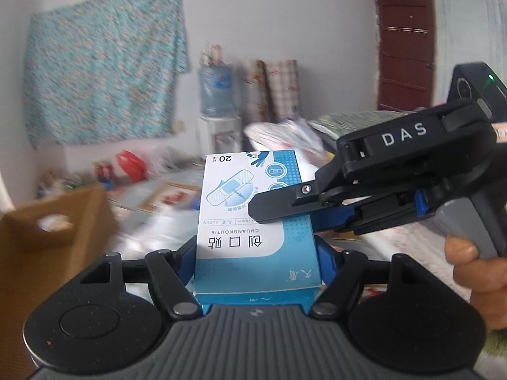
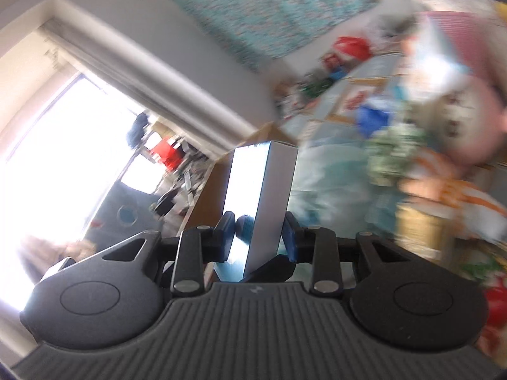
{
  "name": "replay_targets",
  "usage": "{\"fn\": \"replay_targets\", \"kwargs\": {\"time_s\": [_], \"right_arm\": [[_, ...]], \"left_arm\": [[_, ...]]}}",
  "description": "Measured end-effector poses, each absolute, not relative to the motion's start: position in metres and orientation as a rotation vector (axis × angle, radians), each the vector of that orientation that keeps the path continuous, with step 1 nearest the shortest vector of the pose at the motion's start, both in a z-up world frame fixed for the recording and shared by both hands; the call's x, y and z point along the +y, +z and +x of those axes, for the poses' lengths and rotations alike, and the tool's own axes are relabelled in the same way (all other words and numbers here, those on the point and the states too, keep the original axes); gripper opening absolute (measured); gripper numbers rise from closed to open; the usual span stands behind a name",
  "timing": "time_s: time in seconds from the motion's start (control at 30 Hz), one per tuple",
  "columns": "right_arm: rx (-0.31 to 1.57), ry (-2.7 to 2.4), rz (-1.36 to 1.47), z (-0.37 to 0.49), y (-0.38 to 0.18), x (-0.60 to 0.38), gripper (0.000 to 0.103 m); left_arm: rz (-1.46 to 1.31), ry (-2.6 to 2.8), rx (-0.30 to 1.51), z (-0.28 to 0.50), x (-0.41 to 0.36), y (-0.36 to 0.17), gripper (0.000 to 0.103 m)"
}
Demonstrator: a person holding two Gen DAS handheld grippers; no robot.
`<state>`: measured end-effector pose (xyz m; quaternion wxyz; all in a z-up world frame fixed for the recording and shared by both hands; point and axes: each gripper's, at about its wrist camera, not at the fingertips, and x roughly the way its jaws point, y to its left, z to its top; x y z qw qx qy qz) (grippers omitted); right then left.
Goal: Organize soft objects
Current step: 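Carry the bandage box into the cardboard box and open the right gripper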
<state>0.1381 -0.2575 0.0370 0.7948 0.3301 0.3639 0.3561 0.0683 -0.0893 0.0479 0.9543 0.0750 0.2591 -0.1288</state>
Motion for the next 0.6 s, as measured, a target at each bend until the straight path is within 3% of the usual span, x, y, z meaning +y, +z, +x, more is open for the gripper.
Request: {"fn": "replay_targets", "kwargs": {"time_s": [0.3, 0.47, 0.6], "right_arm": [[0.926, 0.977, 0.684, 0.204, 0.063, -0.126, 0.027], [1.031, 1.014, 0.655, 0.244, 0.065, -0.041, 0.019], [1.094, 0.978, 0.62, 0.279, 0.057, 0.015, 0.019]], "left_arm": [[0.088, -0.105, 0.642, 0.095, 0.028, 0.085, 0.073], [0.021, -0.016, 0.734, 0.135, 0.095, 0.082, 0.074], [0.028, 0.081, 0.787, 0.173, 0.133, 0.073, 0.076]]}}
